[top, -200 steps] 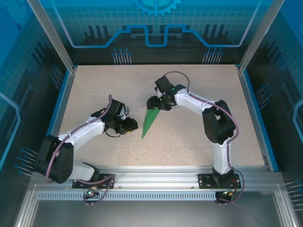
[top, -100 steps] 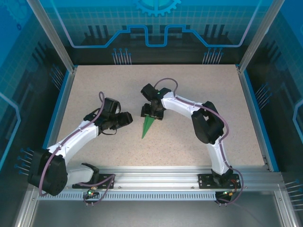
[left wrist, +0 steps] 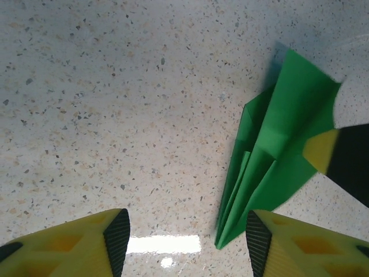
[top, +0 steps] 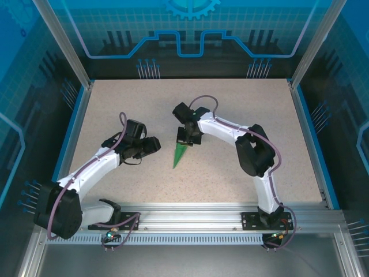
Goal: Fold a paper plane with a square sheet of paper (fold left side to right side)
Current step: Turn over the paper plane at the center of the table.
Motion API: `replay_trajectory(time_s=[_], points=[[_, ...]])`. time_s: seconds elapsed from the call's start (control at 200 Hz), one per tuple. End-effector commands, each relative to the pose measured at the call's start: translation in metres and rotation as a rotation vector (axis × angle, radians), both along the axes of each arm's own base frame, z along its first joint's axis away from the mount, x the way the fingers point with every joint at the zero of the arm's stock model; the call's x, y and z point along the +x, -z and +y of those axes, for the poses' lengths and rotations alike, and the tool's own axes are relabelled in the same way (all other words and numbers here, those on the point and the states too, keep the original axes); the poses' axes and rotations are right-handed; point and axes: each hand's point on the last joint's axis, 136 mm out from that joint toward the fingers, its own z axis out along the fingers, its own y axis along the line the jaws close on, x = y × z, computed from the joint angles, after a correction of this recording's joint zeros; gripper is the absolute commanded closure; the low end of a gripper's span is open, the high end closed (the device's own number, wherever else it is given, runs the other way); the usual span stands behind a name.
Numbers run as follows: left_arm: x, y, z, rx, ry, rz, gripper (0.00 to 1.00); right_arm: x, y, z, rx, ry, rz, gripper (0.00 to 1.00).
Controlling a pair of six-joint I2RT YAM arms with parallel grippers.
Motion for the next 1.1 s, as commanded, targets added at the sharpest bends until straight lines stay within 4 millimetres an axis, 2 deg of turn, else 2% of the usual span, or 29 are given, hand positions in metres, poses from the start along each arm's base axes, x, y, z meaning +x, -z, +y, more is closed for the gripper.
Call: replay_trajectory(time_s=[0.0,0.105,0.14,0.205,0.29,0.365,0.455,0.56,0.735,0.835,0.92,1.03,1.095], points=[[0.007,-0.021,0.008,0.018,-0.028,-0.051,0.4,-0.015,-0.044,0.007,0.068,-0.109,-0.091,1.0],[0.013,-0.031,0.012,0.027,-0.046,-0.082,0.38,-0.025,-0.059,0.011,0.158,-0.165,-0.126,1.0],[0.015,-0.034,0.012,0.03,-0.051,-0.093,0.37,-0.031,-0.058,0.01,0.184,-0.178,-0.12,1.0],[0.018,-0.039,0.013,0.03,-0.057,-0.11,0.36,-0.039,-0.05,0.01,0.244,-0.195,-0.107,1.0],[0.022,-0.042,0.012,0.023,-0.059,-0.118,0.36,-0.045,-0.027,0.001,0.296,-0.183,-0.059,1.0],[0.023,-0.041,0.011,0.021,-0.057,-0.113,0.35,-0.049,-0.005,-0.018,0.271,-0.161,-0.028,1.0],[0.022,-0.036,0.01,0.021,-0.054,-0.097,0.35,-0.049,0.014,-0.043,0.206,-0.135,-0.013,1.0],[0.022,-0.033,0.009,0.016,-0.054,-0.085,0.34,-0.048,0.027,-0.069,0.136,-0.106,-0.008,1.0],[0.023,-0.03,0.007,0.01,-0.051,-0.072,0.33,-0.048,0.039,-0.097,0.036,-0.086,0.0,0.98],[0.024,-0.03,0.005,0.005,-0.047,-0.067,0.32,-0.046,0.038,-0.099,0.036,-0.089,-0.004,0.93],[0.025,-0.03,0.005,0.002,-0.044,-0.067,0.3,-0.045,0.031,-0.096,0.046,-0.1,-0.025,0.83],[0.026,-0.033,0.004,-0.001,-0.038,-0.079,0.27,-0.044,0.017,-0.104,0.008,-0.102,-0.064,0.68],[0.027,-0.035,0.003,-0.006,-0.034,-0.087,0.25,-0.045,0.006,-0.108,-0.021,-0.114,-0.093,0.63]])
